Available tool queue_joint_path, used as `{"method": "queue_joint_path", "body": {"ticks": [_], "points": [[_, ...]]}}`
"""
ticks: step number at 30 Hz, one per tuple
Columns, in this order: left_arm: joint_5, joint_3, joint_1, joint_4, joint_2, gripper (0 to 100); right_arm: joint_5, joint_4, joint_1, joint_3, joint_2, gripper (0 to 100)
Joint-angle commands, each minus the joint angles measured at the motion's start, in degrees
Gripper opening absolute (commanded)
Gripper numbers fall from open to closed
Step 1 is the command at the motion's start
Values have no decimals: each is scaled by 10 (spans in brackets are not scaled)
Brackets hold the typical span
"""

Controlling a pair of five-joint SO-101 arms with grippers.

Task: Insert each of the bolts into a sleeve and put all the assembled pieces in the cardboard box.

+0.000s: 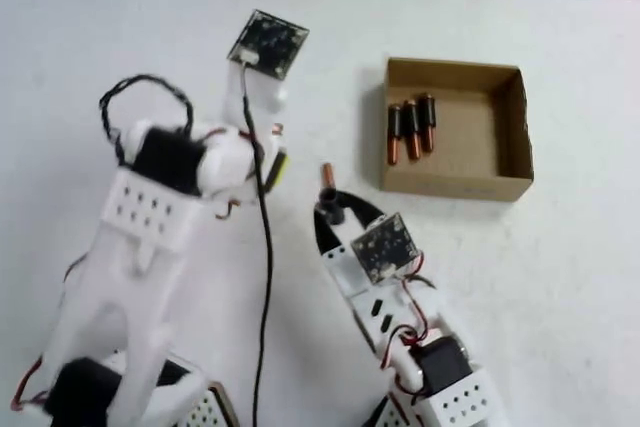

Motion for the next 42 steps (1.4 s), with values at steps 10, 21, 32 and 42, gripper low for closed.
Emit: {"method": "queue_joint_path", "body": {"ticks": [10, 21, 32, 42], "points": [[4, 193, 23, -127, -240, 22, -7, -30, -30, 4, -7, 17], [6, 384, 24, -395, -361, 23, -6, -48, -48, 4, -7, 17], [18, 498, 44, -557, -444, 23, -7, -101, -51, 9, -7, 16], [84, 630, 100, -692, -557, 23, -66, -113, -47, 9, -7, 16]]}}
